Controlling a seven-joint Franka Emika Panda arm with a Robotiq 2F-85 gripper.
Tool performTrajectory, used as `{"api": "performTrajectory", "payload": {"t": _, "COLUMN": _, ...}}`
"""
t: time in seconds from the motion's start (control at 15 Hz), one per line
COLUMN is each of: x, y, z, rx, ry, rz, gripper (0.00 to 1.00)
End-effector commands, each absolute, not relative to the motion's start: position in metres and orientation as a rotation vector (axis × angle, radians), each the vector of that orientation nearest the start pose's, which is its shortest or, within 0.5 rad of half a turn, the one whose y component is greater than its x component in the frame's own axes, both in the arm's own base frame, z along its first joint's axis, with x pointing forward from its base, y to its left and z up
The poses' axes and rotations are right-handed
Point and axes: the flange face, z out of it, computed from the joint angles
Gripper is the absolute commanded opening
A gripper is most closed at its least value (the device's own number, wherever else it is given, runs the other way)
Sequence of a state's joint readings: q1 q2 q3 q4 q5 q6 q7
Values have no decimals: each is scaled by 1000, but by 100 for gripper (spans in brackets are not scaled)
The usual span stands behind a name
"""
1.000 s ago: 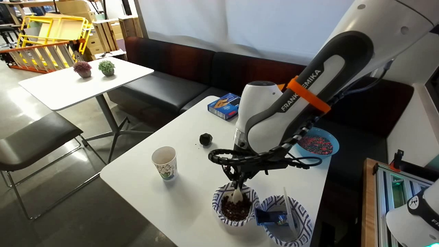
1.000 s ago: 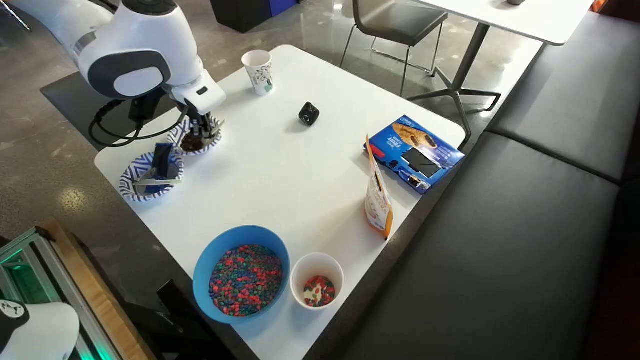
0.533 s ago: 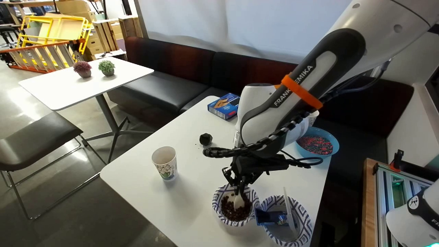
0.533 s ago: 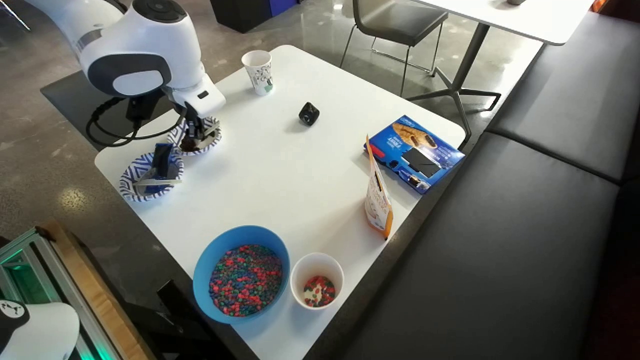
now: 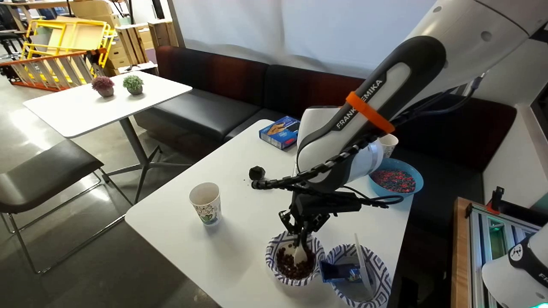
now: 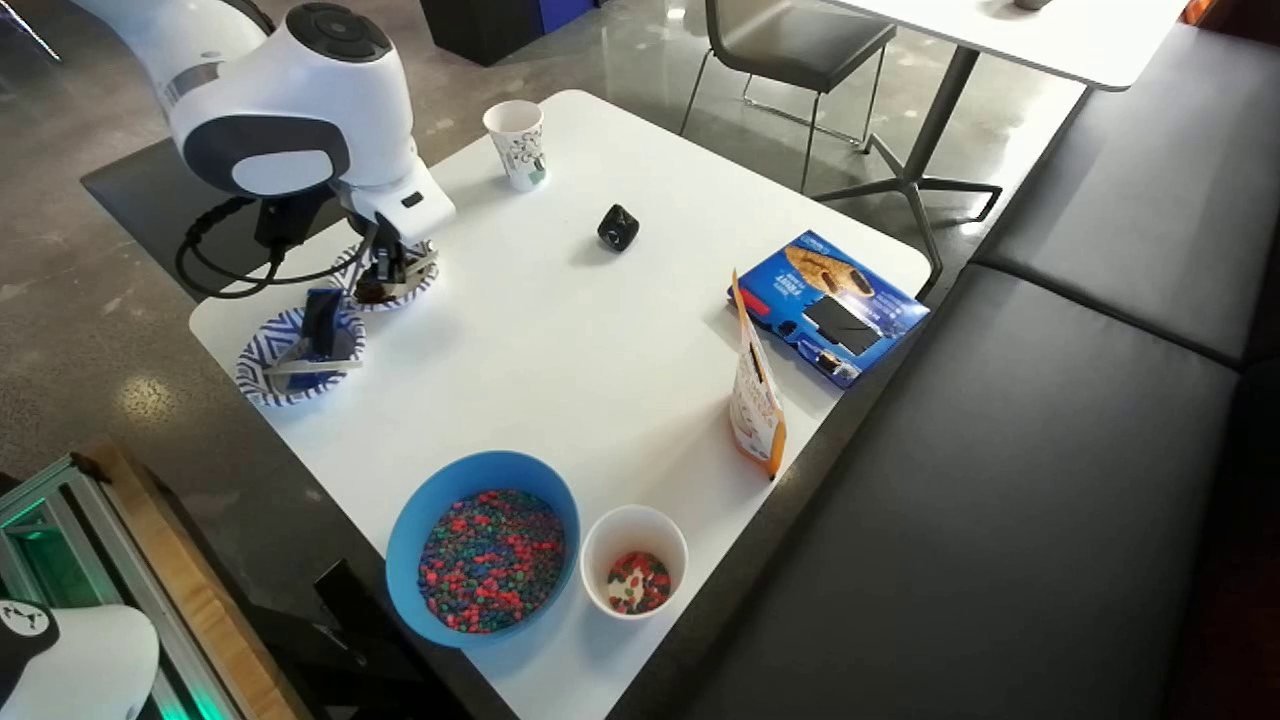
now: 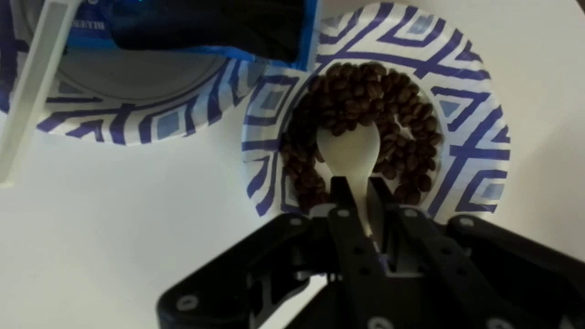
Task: Use the spoon to scoop some of the contents in the bowl and put the spoon on the table
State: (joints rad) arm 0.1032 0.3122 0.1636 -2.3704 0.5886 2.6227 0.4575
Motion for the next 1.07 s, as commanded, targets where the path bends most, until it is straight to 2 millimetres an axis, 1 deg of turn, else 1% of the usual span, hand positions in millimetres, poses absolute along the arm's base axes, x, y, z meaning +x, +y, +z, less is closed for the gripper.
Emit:
{"api": "performTrajectory", "payload": {"t": 0.0, "x": 483, "y": 125, "z": 179, "rx": -2642, "ry": 979, "rz": 326, "gripper": 3}}
{"api": "performTrajectory", "payload": {"t": 0.33, "x": 482, "y": 127, "z": 174, "rx": -2585, "ry": 955, "rz": 434, "gripper": 3}}
{"api": "performTrajectory", "payload": {"t": 1.0, "x": 481, "y": 121, "z": 168, "rx": -2459, "ry": 949, "rz": 596, "gripper": 3}}
